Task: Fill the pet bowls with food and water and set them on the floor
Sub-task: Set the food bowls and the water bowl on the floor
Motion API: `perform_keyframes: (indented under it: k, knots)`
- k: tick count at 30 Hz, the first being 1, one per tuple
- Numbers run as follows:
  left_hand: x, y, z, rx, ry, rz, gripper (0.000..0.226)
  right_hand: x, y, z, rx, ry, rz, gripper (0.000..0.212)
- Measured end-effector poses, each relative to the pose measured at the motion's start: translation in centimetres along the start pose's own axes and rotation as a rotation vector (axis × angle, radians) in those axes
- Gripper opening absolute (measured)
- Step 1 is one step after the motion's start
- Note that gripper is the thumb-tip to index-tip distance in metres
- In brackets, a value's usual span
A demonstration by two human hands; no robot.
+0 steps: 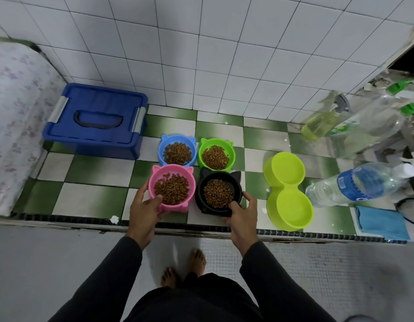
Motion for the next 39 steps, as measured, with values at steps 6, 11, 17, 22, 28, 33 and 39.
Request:
perform_keyframes:
  k: [6,11,17,22,28,33,39]
  knots:
    - [-0.3,3.1,-1.6,-0.048,-0.009,-0.132,0.057,-0.3,-4.1,-2.0,0.005,-0.083,0.165,0.048]
    - [-0.2,5.4,-2.9,-0.057,0.01,-0.256,0.055,-0.6,-7.4,-3.4,0.049,-0.141,0.232,0.05]
    - [-0.2,8.7,-4.0,-0.088,0.022,-0.338,0.054,-2.0,-11.6,-5.3,0.103,-0.197,0.235,0.046]
    - [0.5,11.6,-4.7,-0.144,0.031,-0.398,0.057,-3.9,-14.7,-7.1,0.136,-0.27,0.215,0.045]
    - [2.6,15.5,-4.9,-0.213,0.08,-0.486,0.054,-8.2,-17.9,-10.0,0.14,-0.406,0.222,0.044]
    - [6.1,18.5,-4.9,-0.246,0.143,-0.542,0.052,-12.1,-19.0,-13.1,0.117,-0.491,0.196,0.043]
    - [12.2,21.9,-5.2,-0.271,0.233,-0.627,0.05,-17.4,-18.7,-19.0,0.124,-0.579,0.16,0.044]
Point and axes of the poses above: each hand's wrist, its own z-axis towards the middle knuckle, its own x-axis out of the back of the hand, y = z × x, the point moved 7 cm from there along z, towards the middle knuckle, and after that the axes turned 14 degrees about y, right-handed, at the moved point
